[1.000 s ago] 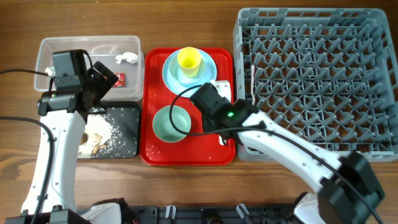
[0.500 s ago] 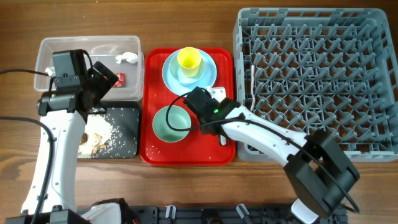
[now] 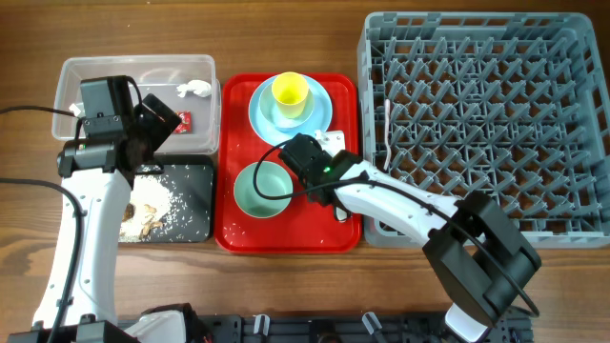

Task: Sort waste into correct bins and load items into the dishwasher rack
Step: 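Lower the right gripper onto the white spoon and grasp it, then carry the spoon right and drop it into the dish rack, then move the right gripper back over the teal bowl on the red tray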

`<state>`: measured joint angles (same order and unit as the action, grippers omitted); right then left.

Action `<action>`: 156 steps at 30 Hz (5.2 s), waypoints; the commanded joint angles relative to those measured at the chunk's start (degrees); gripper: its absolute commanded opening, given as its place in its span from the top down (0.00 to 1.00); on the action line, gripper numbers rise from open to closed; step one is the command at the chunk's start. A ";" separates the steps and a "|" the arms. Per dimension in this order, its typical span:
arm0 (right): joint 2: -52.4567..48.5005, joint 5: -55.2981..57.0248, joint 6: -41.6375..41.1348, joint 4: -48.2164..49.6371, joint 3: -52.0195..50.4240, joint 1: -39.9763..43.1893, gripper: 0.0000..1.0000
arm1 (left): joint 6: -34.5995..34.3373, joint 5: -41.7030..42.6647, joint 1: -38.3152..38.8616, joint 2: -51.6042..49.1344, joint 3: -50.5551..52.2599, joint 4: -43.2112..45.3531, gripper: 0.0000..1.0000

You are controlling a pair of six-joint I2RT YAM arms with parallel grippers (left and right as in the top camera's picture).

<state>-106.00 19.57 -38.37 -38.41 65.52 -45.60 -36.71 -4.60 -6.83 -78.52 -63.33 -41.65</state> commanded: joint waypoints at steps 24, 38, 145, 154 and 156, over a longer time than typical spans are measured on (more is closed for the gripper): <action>-3.56 1.70 -0.57 5.84 -2.27 1.44 0.71 | 0.92 -0.15 -0.20 0.94 -0.44 -0.04 0.00; -1.95 -3.37 8.37 3.37 1.27 1.44 0.96 | 0.92 -0.15 -0.20 0.94 -0.44 -0.04 0.00; -3.91 -10.23 3.23 -5.97 17.79 -3.08 0.88 | 0.92 -0.15 -0.20 0.94 -0.44 -0.04 0.00; 0.24 -16.48 3.96 -5.60 17.62 -4.72 0.85 | 0.92 -0.15 -0.20 0.94 -0.44 -0.04 0.00; 0.22 -16.76 5.07 -5.81 17.49 -4.85 0.83 | 0.92 -0.15 -0.20 0.94 -0.44 -0.04 0.00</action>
<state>-106.50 5.30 -35.11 -44.12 82.37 -49.95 -36.71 -4.60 -6.83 -78.52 -63.33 -41.65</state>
